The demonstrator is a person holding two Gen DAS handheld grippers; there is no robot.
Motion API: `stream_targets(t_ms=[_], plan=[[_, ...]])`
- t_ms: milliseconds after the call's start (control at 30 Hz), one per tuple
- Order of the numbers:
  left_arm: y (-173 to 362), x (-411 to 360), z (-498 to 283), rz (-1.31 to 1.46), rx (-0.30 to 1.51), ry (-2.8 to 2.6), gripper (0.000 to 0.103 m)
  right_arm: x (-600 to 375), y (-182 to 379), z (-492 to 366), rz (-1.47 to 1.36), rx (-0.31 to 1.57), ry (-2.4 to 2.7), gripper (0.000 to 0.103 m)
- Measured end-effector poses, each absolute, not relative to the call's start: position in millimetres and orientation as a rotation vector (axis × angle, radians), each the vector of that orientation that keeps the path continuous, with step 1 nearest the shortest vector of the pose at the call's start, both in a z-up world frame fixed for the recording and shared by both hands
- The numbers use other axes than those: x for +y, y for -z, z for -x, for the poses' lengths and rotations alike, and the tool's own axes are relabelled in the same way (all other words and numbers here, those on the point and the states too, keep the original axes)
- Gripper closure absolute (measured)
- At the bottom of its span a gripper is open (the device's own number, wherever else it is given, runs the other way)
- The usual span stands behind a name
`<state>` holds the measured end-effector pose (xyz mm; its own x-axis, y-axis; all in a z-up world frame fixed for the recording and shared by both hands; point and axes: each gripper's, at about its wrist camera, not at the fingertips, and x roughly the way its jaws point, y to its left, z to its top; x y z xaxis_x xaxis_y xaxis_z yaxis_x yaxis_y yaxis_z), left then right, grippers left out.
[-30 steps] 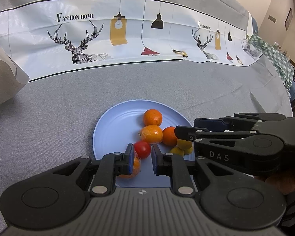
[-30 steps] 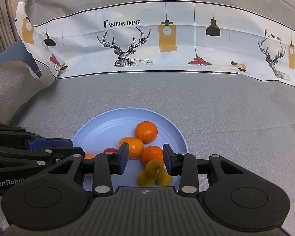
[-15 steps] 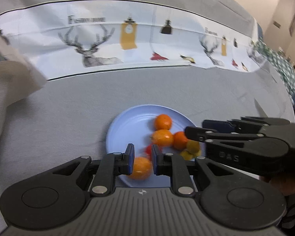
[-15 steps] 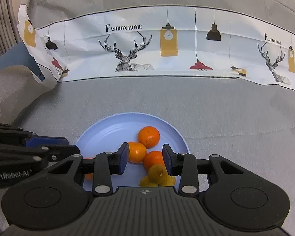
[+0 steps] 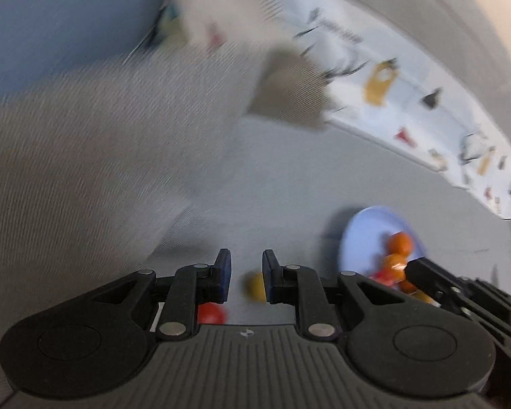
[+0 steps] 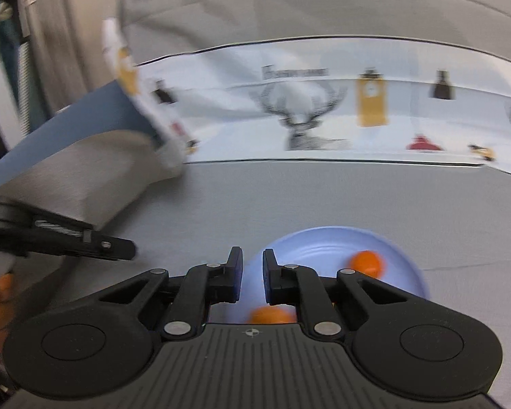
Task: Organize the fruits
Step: 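Move both open tools to the loose fruit beside the plate, then close the left tool on a red cherry tomato while the right tool grasps a yellow fruit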
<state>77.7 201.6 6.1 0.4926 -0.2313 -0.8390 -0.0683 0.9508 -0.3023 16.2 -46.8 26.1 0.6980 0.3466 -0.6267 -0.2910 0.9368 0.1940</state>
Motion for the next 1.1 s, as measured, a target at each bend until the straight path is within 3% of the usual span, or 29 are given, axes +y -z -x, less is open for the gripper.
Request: stream_targets(t_ms=[267, 500, 700, 767, 1100], plan=[[3.1, 213.6, -79.5, 0.305, 1.148, 0.077, 0.077, 14.0, -8.8, -28.5, -0.032, 0.809, -0.467, 0.087], [6.3, 214.3, -72.8, 0.255, 1.170, 0.079, 0.073, 51.4, 18.6, -44.2, 0.046, 0.866, -0.471, 0.064], [10.1, 213.4, -74.7, 0.253, 1.179, 0.071, 0.071, 65.8, 35.9, -55.7, 0.099, 0.911, -0.455, 0.065], [10.3, 213.2, -74.2, 0.248, 1.179, 0.073, 0.071, 66.1, 37.3, -56.3, 0.102, 0.915, -0.456, 0.077], [14.8, 204.7, -75.8, 0.218, 1.203, 0.082, 0.068, 50.2, 20.6, -33.2, 0.197, 0.878, -0.472, 0.077]])
